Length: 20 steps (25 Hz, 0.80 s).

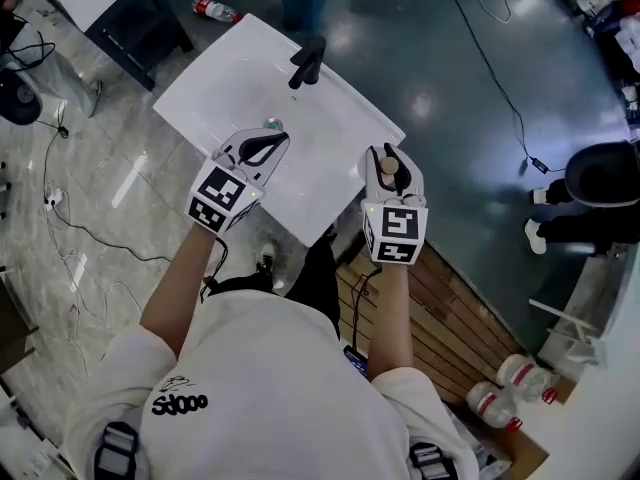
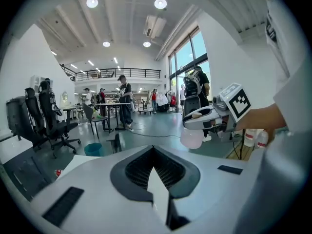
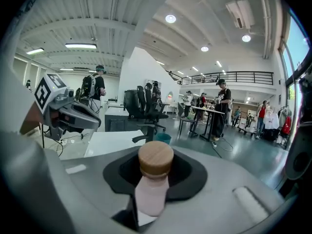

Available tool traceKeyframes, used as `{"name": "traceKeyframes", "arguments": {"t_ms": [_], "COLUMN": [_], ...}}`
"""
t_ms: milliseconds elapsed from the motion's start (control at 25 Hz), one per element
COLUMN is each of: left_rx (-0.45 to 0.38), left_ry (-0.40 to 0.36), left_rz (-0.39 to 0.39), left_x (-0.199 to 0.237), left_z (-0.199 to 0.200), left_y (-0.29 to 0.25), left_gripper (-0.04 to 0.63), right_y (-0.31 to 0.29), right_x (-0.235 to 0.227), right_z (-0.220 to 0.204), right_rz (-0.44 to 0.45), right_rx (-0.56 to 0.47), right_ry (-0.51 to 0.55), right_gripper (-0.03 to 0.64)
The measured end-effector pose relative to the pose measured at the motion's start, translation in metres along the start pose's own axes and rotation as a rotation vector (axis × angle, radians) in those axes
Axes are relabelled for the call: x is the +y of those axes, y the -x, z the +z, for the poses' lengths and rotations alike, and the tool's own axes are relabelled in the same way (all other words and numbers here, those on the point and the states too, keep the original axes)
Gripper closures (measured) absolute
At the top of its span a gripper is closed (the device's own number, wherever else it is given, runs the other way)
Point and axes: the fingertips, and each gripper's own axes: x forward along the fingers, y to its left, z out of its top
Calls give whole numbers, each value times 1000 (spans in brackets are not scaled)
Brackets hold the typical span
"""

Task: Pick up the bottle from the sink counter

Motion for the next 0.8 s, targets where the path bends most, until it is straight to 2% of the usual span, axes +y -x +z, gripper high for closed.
{"name": "traceKeyframes", "arguments": {"t_ms": [440,800], "left_rx": [-131,-179], "left_ry": [-96,-154], "left_rz": [-40,-85], "left_x": [-15,-27], "left_z": [51,76], "left_y": [33,58], "left_gripper": [595,595], "right_y": [63,114], "right_x": [14,28], "right_z": [50,69], "right_rz": [-89,-159], "right_rx": [-44,-69], "right_ry": [7,-24], "right_gripper": [509,509]}}
